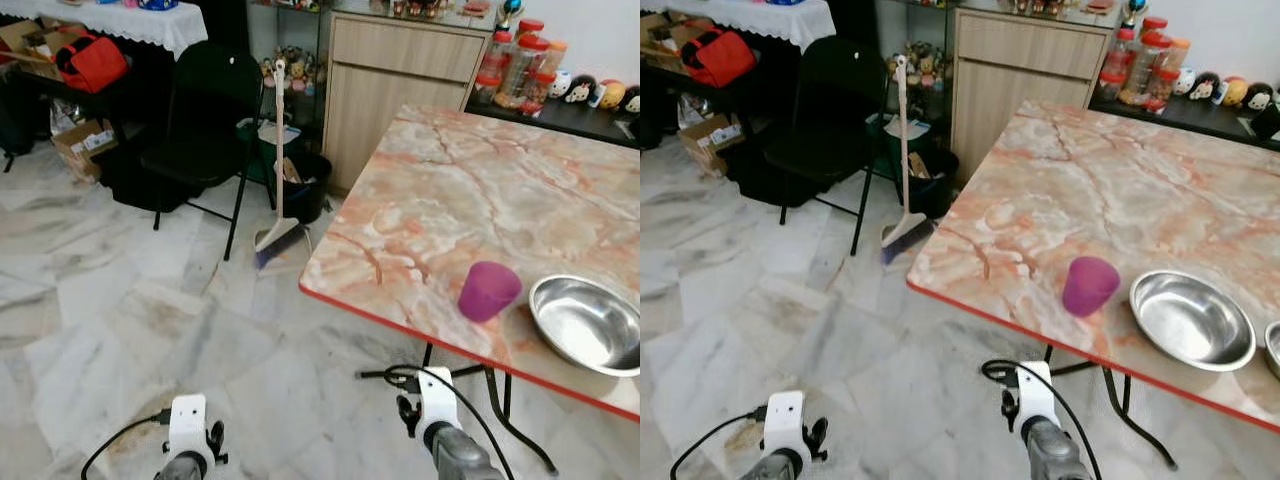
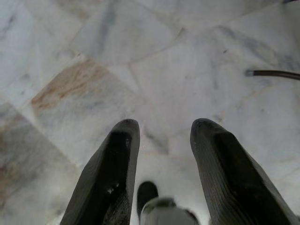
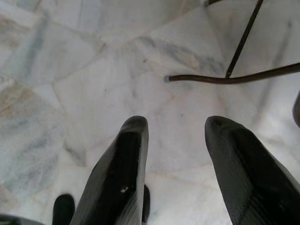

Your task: Setting the table

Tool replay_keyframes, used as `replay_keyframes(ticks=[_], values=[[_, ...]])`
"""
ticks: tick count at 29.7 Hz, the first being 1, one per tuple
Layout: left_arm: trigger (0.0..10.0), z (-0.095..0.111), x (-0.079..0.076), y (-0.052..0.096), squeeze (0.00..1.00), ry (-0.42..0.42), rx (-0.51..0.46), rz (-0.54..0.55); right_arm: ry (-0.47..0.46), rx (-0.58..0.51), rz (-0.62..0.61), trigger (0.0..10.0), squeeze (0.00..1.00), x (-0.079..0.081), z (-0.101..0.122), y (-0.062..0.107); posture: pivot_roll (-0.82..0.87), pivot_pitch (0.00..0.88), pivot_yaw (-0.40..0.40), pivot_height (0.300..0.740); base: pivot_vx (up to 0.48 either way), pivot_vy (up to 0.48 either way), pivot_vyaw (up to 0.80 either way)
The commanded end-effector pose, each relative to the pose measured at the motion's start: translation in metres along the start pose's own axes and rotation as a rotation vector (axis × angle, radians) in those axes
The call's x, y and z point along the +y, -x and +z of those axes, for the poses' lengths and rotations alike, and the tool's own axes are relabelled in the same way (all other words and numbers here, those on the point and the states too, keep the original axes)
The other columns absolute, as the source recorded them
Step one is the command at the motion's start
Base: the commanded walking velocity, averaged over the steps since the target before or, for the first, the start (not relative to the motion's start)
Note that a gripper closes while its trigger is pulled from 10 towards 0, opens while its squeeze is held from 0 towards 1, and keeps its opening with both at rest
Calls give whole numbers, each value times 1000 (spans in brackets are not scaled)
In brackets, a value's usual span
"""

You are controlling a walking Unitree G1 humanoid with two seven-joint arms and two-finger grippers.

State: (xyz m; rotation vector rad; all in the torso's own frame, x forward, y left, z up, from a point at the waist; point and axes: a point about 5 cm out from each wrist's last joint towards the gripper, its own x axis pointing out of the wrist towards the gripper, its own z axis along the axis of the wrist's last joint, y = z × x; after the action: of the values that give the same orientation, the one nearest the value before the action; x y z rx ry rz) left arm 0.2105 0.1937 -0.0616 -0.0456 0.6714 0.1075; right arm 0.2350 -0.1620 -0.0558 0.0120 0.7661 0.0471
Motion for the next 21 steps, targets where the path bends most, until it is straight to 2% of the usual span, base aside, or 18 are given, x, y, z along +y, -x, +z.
replay_keyframes(ticks=[1, 21], values=[[10000, -8, 3, 3, 0, 16, 33, 15, 1, 10, 0, 10000, 0, 0, -3, 0, 147, 0, -62, 740, 0, 0, -538], [10000, -4, 1, 1, 0, -11, 22, -4, -23, 10, -14, 10000, 0, -1, -5, 1, 127, 0, -46, 740, 0, 0, -536]])
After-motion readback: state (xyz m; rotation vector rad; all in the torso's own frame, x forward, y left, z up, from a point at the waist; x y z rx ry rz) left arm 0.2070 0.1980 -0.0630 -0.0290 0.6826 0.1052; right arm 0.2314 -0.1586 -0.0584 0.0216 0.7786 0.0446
